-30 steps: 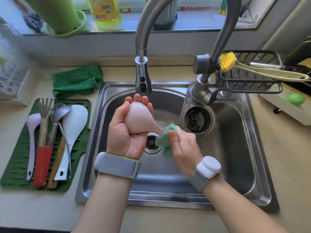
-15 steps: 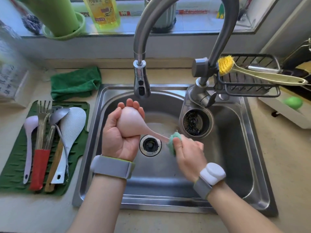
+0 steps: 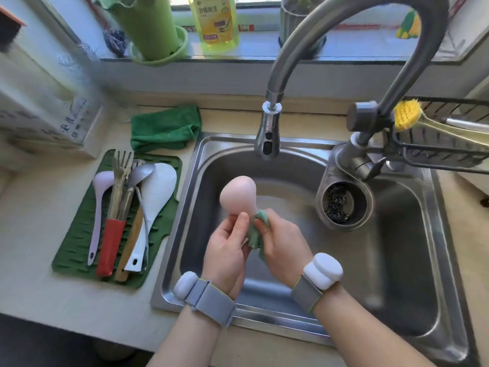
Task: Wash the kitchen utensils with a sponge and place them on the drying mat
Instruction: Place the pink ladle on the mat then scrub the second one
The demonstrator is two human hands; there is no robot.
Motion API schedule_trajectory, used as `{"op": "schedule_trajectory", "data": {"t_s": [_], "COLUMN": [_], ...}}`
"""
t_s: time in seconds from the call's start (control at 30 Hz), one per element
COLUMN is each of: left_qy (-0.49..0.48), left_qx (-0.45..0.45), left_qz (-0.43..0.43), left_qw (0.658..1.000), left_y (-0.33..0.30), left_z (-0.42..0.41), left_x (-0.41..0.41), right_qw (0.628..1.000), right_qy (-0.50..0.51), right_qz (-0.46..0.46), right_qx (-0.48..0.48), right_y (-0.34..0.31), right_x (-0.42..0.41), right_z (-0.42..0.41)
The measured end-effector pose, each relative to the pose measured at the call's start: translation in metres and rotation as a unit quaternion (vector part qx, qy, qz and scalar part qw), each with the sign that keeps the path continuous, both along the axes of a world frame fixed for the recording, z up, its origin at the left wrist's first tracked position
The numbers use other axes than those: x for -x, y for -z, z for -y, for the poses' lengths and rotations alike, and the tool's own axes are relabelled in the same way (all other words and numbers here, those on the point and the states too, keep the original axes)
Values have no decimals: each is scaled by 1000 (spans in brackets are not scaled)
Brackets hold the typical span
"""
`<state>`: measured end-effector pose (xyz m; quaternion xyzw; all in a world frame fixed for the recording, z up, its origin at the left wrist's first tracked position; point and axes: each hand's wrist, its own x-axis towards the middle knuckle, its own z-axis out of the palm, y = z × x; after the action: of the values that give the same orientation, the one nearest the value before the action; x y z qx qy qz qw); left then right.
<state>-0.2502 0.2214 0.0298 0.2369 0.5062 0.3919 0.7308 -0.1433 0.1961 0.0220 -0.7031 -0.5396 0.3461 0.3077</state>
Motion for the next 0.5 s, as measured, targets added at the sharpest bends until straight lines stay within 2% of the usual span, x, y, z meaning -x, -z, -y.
{"op": "schedule_trajectory", "data": {"t_s": [0.07, 0.23, 0.4, 0.5], "left_qy": [-25, -88, -170, -174], "left_qx": [-12, -17, -44, -63], "left_qz": [-27, -17, -55, -93], "left_qw": [999, 996, 983, 978], "left_y": [1, -5, -21, -28], "left_z": [-8, -37, -86, -117], "left_x": [14, 51, 120, 177], "right_qw": [999, 997, 1000, 999], "right_qy": [-27, -60, 6, 35], "right_qz": [-23, -16, -22, -11], "right_qx": [9, 45, 12, -21], "right_y": [-4, 0, -7, -21], "right_x": [14, 41, 83, 120], "right_z": [-5, -14, -44, -70]}}
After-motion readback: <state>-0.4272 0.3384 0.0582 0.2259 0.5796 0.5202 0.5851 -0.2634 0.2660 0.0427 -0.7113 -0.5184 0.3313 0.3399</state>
